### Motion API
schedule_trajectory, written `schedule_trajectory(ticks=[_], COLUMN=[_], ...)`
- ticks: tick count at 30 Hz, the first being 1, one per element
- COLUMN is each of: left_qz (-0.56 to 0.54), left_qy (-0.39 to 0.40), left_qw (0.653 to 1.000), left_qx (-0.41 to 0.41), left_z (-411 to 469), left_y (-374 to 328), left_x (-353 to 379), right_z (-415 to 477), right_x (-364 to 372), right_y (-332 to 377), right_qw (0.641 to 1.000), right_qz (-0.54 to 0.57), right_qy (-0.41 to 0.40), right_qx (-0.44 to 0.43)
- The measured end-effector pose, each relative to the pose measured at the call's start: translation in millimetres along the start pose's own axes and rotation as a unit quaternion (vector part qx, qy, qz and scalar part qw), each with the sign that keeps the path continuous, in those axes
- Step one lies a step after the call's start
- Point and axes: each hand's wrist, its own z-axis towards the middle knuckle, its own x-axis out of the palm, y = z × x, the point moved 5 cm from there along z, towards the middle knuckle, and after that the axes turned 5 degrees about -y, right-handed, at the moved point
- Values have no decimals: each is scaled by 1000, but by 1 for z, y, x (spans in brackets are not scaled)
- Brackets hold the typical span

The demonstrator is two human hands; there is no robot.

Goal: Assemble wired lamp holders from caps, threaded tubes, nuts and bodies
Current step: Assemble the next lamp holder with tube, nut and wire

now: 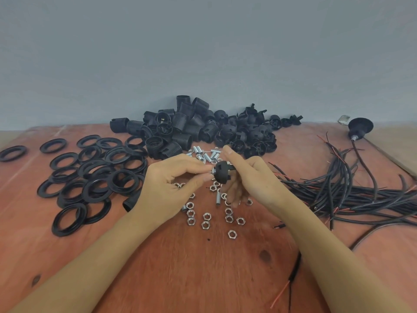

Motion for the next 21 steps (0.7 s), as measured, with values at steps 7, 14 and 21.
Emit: schedule_trajectory(ticks=[7,14,21], left_qz=[-1,-21,-29], left_qy=[12,-33,-52], left_qw=[1000,996,992], left_qx=[-14,-79,-113], left_z=[-3,-1,-2], left_y=[4,10,15], left_x=[2,-3,-6], right_z=[-3,0,3], right_x=[-2,-6,-7], right_y=[7,9,7], right_qw=[978,982,985], right_qz=[53,96,103], right_qy=[-168,-129,-110], right_qx=[-115,-96,-84])
